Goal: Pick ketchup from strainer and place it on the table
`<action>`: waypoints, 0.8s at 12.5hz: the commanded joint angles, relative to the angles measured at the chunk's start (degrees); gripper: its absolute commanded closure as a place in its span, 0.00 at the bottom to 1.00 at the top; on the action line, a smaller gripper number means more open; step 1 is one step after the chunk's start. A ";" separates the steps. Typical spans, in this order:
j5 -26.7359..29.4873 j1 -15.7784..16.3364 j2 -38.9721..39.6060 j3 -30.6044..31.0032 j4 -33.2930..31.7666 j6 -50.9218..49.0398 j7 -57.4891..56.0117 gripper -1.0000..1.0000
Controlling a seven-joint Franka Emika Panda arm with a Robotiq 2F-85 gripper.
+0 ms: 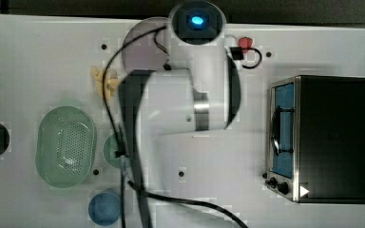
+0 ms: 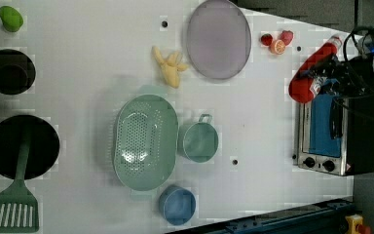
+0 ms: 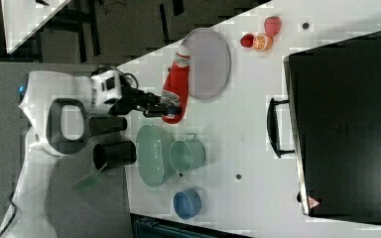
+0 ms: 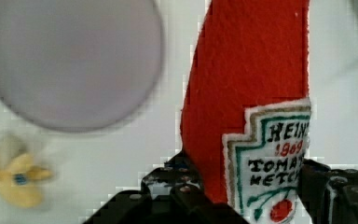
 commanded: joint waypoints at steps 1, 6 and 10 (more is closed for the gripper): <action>0.18 1.44 -1.83 -0.49 -5.73 3.09 -6.62 0.41; -0.20 1.41 -1.34 -3.11 -19.69 20.10 -6.67 0.41; -4.57 1.41 1.03 -3.90 -26.28 26.87 -6.30 0.28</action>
